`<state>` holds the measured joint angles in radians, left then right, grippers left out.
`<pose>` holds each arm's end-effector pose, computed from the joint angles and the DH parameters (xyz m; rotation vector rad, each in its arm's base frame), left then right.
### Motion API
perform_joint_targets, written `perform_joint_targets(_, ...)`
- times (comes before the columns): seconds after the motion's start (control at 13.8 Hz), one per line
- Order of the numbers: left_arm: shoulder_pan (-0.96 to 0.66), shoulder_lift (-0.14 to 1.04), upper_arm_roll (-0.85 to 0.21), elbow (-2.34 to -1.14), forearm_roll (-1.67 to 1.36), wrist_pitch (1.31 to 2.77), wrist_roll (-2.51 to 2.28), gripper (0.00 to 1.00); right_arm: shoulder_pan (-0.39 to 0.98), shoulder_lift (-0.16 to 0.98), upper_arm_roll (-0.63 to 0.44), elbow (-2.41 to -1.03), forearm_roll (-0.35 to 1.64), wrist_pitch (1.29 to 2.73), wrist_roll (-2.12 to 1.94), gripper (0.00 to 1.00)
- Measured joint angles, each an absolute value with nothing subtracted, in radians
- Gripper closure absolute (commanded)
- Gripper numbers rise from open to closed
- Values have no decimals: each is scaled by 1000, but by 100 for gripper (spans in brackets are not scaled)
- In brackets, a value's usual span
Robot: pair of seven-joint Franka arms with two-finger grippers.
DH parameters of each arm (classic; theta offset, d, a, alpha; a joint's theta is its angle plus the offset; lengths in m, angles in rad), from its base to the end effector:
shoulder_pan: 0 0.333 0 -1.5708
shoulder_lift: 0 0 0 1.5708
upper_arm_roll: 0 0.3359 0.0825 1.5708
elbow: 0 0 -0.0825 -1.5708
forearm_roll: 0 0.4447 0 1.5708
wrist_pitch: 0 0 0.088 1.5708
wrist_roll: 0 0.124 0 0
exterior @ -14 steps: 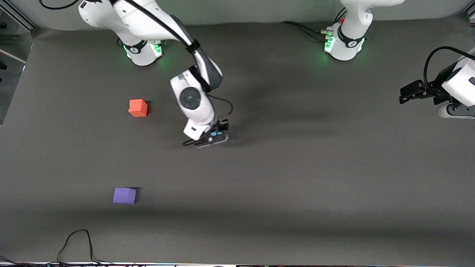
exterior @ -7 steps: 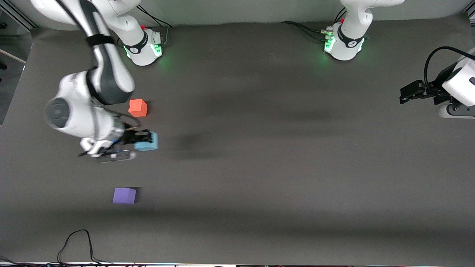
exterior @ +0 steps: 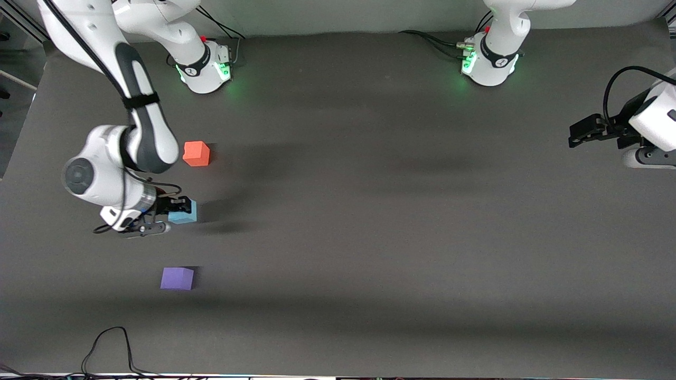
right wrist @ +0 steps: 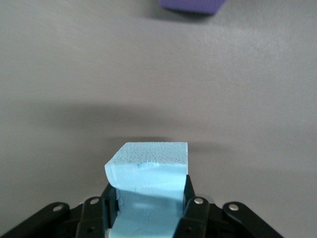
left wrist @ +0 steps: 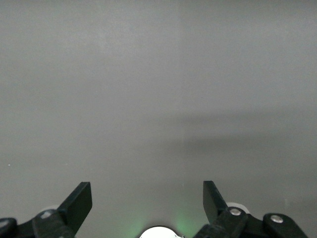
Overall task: Place blue block between orange and purple blocks
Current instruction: 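Carry the blue cube with the right gripper between orange and purple cubes, then lower the blue cube onto the table and open the right gripper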
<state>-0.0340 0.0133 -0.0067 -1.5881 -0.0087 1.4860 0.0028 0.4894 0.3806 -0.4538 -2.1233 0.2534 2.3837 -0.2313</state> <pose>0.6066 -0.0258 0.6033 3.1290 -0.0684 -0.1810 0.6106 0.0219 0.1953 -3.1271 -0.1534 0.1061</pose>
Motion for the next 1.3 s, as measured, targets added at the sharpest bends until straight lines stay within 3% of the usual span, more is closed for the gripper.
perform_joint_targets(0.22, -34, 13, -7, -1588, -9, 1486, 3, 0, 491, 436, -452, -2134, 265, 2436, -234, 73)
perform_joint_targets(0.43, -34, 13, -7, -1588, -9, 1488, 3, 0, 492, 437, -452, -2134, 317, 2436, -241, 64)
perform_joint_targets(0.51, -34, 13, -7, -1588, -9, 1488, 3, 0, 492, 437, -452, -2135, 326, 2436, -244, 54)
perform_joint_targets(0.65, -34, 13, -7, -1588, -9, 1489, 3, 0, 492, 438, -452, -2135, 336, 2436, -247, 0)
perform_joint_targets(1.08, -34, 13, -7, -1588, -9, 1490, 3, 0, 496, 423, -452, -2123, 340, 2414, -251, 0)
perform_joint_targets(1.3, -34, 13, -7, -1588, -9, 1492, 3, 0, 499, 321, -471, -2076, 346, 2317, -251, 0)
